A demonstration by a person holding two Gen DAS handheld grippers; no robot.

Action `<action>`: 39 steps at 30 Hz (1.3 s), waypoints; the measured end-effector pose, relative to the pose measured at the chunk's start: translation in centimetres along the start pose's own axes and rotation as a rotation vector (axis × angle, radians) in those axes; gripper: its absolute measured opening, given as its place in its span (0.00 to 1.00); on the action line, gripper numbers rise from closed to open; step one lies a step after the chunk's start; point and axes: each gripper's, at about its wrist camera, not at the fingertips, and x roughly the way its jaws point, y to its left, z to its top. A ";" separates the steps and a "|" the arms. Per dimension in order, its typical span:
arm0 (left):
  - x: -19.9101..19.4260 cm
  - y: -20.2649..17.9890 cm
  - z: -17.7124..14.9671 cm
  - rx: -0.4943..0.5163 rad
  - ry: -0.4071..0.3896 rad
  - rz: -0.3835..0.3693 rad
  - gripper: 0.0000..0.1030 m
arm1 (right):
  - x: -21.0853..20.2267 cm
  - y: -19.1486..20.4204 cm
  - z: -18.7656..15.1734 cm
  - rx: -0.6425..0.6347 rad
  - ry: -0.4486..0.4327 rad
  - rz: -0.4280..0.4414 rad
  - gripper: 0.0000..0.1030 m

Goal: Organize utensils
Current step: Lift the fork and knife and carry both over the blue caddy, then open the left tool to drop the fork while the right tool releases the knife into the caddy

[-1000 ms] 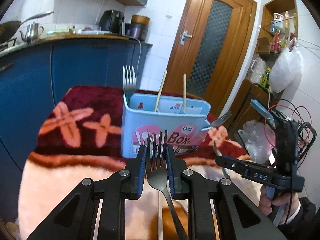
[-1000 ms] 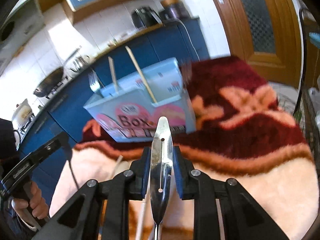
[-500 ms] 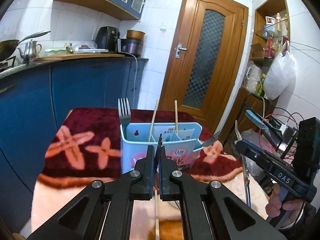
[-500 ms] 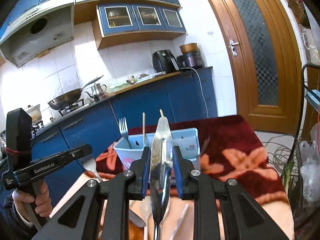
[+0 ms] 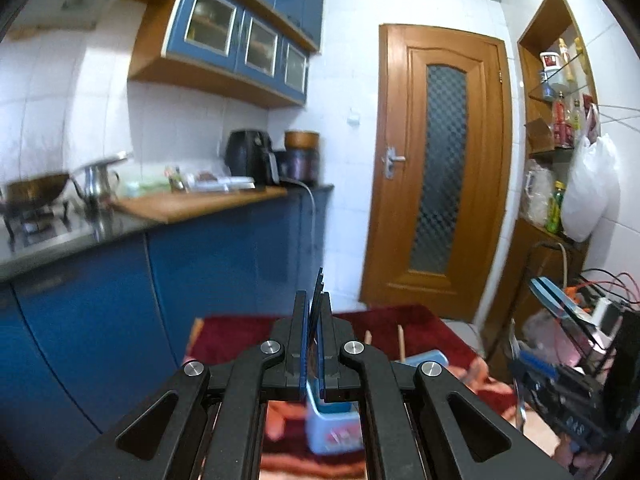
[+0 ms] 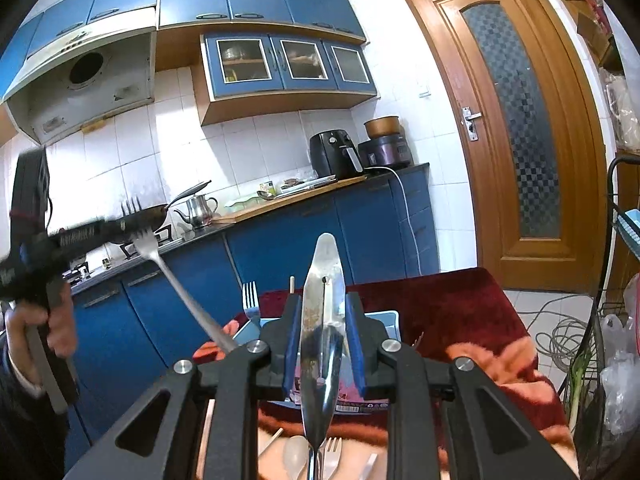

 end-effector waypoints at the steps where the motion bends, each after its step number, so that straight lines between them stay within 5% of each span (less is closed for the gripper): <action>1: 0.0 -0.1 0.5 0.014 -0.009 0.012 0.03 | 0.1 0.1 0.0 -0.003 0.000 -0.002 0.24; 7: 2.5 -0.8 1.8 0.091 0.009 0.077 0.03 | 0.7 -0.3 0.1 -0.001 -0.019 -0.014 0.24; 17: 7.5 -0.7 -1.2 0.125 0.107 0.108 0.03 | 2.8 -1.1 1.1 0.003 -0.091 -0.048 0.24; 29: 10.9 -0.7 -4.5 0.083 0.164 0.051 0.03 | 8.9 -1.5 3.3 -0.043 -0.234 -0.142 0.24; 39: 12.0 -0.6 -5.9 0.060 0.177 0.007 0.03 | 12.0 -1.8 2.0 -0.135 -0.245 -0.232 0.24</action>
